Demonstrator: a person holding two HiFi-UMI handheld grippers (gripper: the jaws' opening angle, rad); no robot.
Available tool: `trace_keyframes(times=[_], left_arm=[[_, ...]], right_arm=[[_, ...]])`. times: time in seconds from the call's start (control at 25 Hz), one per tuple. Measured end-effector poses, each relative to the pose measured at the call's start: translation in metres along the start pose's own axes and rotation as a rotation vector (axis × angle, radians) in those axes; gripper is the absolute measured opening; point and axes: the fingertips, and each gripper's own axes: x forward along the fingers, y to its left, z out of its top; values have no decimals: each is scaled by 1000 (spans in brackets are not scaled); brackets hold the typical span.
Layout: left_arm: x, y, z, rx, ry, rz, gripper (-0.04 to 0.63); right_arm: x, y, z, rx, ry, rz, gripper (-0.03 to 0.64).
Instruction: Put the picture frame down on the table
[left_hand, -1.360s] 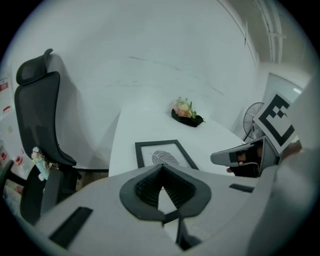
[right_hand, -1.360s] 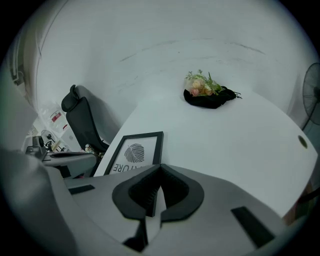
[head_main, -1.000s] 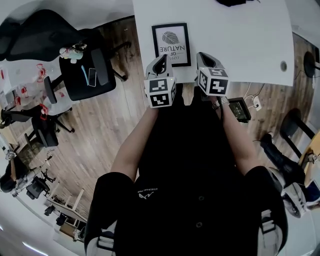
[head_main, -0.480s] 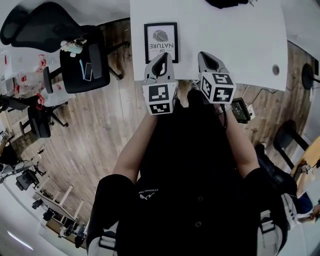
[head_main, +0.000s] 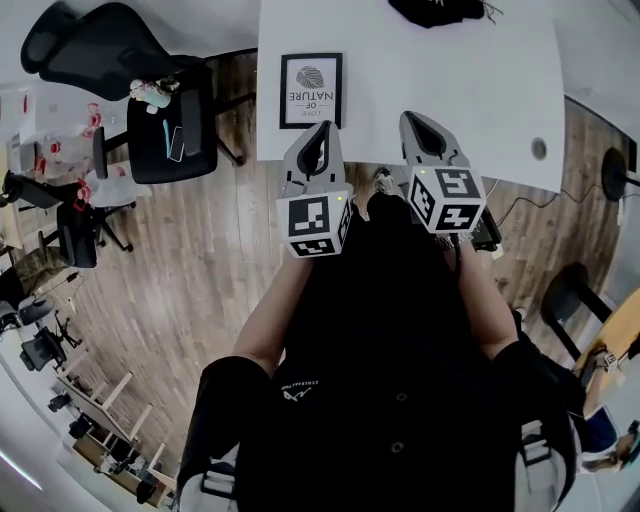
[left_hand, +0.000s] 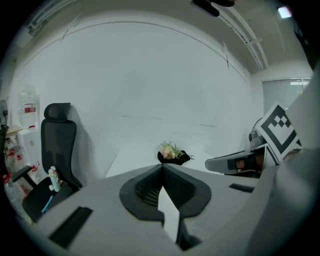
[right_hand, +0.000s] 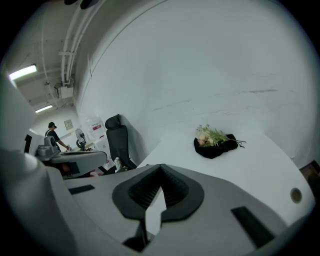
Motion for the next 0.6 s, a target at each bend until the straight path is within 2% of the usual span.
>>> trace_keyframes(times=[0.6], left_arm=[[-37,-56,11,46,-64,10,6]], right_arm=[[-67,-15,14,-39,-83,41,-2]])
